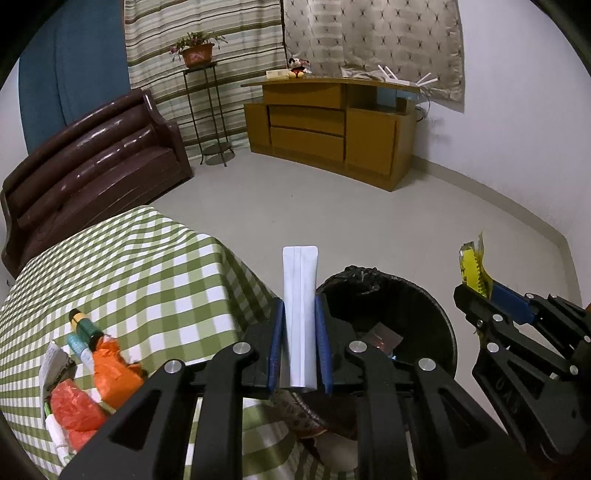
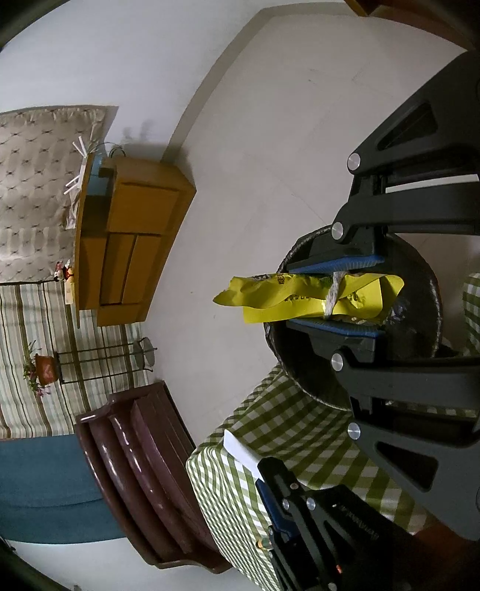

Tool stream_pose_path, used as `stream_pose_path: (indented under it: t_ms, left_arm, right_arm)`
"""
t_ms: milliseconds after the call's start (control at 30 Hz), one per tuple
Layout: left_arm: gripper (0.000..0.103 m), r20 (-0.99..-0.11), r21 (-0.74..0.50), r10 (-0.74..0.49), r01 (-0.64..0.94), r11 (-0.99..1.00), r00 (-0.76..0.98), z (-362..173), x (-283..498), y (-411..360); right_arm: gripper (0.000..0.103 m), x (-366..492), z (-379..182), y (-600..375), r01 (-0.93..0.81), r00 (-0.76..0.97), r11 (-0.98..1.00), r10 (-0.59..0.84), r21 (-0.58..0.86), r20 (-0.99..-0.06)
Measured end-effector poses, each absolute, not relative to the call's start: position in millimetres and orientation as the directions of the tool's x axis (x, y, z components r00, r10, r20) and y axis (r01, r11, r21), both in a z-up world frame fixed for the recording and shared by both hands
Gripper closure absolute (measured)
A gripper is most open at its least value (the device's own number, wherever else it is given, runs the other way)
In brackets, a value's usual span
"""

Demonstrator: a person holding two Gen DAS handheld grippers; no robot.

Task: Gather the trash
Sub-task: 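Carry both items over the black bin and open both tools to drop them, then move both open tools back toward the table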

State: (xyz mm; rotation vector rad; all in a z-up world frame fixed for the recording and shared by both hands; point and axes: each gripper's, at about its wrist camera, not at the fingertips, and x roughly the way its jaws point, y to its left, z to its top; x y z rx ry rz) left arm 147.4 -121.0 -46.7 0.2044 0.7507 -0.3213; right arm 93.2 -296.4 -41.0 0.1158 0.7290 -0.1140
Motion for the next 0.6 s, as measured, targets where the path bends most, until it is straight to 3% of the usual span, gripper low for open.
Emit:
stream_pose_path:
  t_ms: [167, 267, 300, 333, 600]
  left_arm:
    - [0.082, -0.700, 0.076, -0.202, 0.353, 0.933, 0.685, -49.3, 153.2, -128.7]
    - [0.070, -0.707, 0.073, -0.201, 0.353, 0.933, 0.678, -51.2, 154.4, -130.7]
    - [0.060, -0.707, 0.072, -0.199, 0.349, 0.934, 0.679, -51.2, 154.7, -130.4]
    - [0.057, -0.707, 0.070, -0.199, 0.347, 0.935, 0.679, -50.6, 155.2, -130.0]
    - [0.050, -0.706, 0.059, -0.193, 0.328, 0.943, 0.682, -46.1, 154.9, -126.0]
  right_arm:
    - [0.080, 97.7, -44.9, -301.2, 0.147, 0.739, 0.986, -0.061, 0.072, -0.671]
    - [0.076, 99.0, -45.2, -303.2, 0.156, 0.735, 0.985, -0.065, 0.075, -0.675]
    - [0.069, 99.1, -45.4, -304.8, 0.162, 0.735, 0.984, -0.068, 0.078, -0.674]
    - [0.066, 98.4, -45.2, -306.5, 0.170, 0.737, 0.982, -0.071, 0.082, -0.672]
    - [0.064, 93.5, -41.3, -308.0, 0.184, 0.744, 0.979, -0.078, 0.090, -0.663]
